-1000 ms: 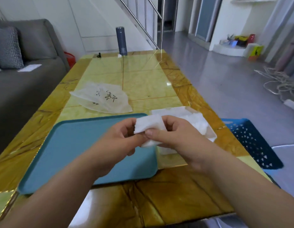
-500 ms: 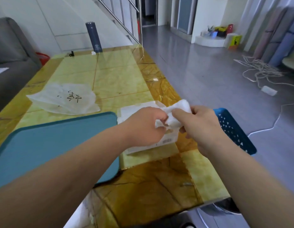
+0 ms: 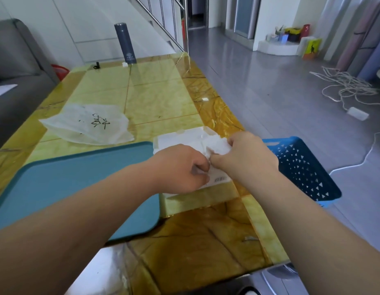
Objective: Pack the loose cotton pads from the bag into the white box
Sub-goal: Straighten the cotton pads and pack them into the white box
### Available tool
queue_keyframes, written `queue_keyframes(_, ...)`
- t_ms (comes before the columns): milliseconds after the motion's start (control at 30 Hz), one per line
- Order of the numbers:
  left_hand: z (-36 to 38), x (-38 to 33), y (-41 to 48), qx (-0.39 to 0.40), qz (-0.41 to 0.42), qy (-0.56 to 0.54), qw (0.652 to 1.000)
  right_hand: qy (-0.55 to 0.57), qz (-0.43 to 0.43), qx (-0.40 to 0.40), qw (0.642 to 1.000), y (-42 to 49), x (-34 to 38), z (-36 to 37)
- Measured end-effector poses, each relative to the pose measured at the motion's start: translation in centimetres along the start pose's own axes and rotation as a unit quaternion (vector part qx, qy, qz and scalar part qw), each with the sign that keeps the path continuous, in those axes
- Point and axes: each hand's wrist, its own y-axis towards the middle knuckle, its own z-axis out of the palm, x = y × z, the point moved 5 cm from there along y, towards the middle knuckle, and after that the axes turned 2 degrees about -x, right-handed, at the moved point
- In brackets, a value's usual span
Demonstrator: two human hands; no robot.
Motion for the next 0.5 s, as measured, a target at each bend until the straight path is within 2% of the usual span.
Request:
queue_keyframes(233,-0.2,0.9,-0.9,-0.032,0.021,-0.124,0.992,-0.112,0.000,0.029,0.993,0.3,2.0,0.3)
queue_keyframes(400,0.2,1.1,-0.9,-0.043,0.049,-0.112,0.992,-0.136,0.025,0.049,0.989,0.5,2.6,1.0)
queue_keyframes(500,0.4,1.2,-0.7,-0.050,0.047,-0.102,0.992,-0.147,0.010,0.062,0.987,0.3,2.7,1.1)
